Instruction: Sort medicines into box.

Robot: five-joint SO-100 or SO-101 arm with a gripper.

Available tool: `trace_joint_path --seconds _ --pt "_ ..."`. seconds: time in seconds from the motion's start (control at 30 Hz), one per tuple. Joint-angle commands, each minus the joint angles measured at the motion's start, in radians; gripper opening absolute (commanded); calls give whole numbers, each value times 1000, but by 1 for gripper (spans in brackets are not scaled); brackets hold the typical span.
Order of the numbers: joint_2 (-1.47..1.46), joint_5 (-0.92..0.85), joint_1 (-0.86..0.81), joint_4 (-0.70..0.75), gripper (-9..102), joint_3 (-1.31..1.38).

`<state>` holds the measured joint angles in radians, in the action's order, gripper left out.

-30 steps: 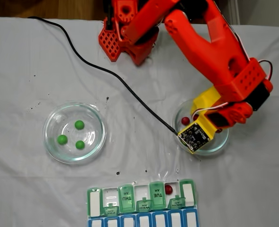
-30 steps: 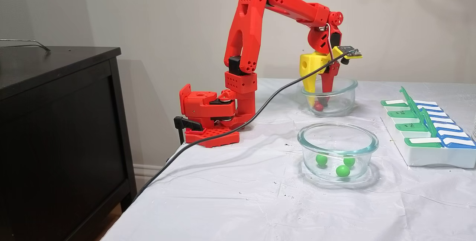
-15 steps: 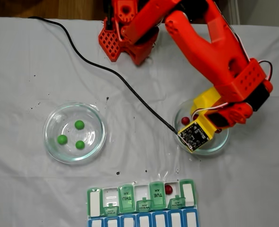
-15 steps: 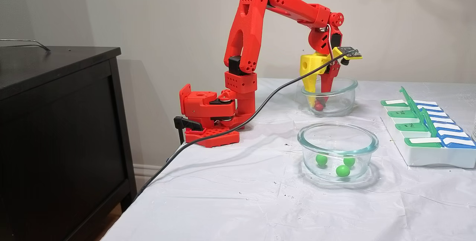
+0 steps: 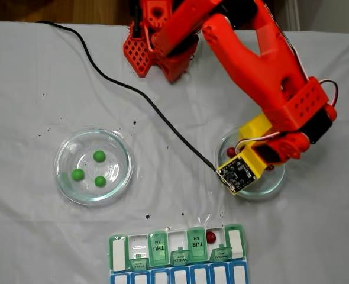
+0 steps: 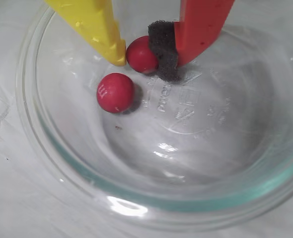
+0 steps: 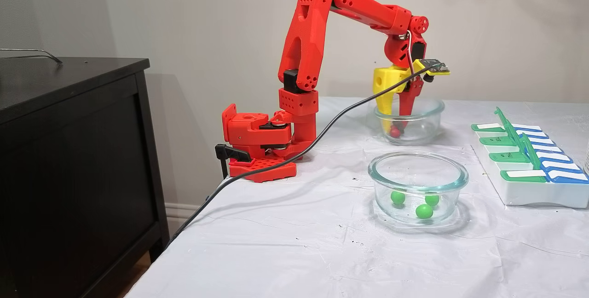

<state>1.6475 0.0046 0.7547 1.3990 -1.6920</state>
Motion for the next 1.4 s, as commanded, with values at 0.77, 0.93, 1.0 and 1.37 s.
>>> trace_joint_path --seconds 0.77,0.93,1.0,1.37 --pt "293 -146 -362 -34 0 299" --pt "333 -305 -511 -75 0 262" --pt "344 -324 -552 -106 0 239" --pt "396 -394 -676 -454 0 -61"
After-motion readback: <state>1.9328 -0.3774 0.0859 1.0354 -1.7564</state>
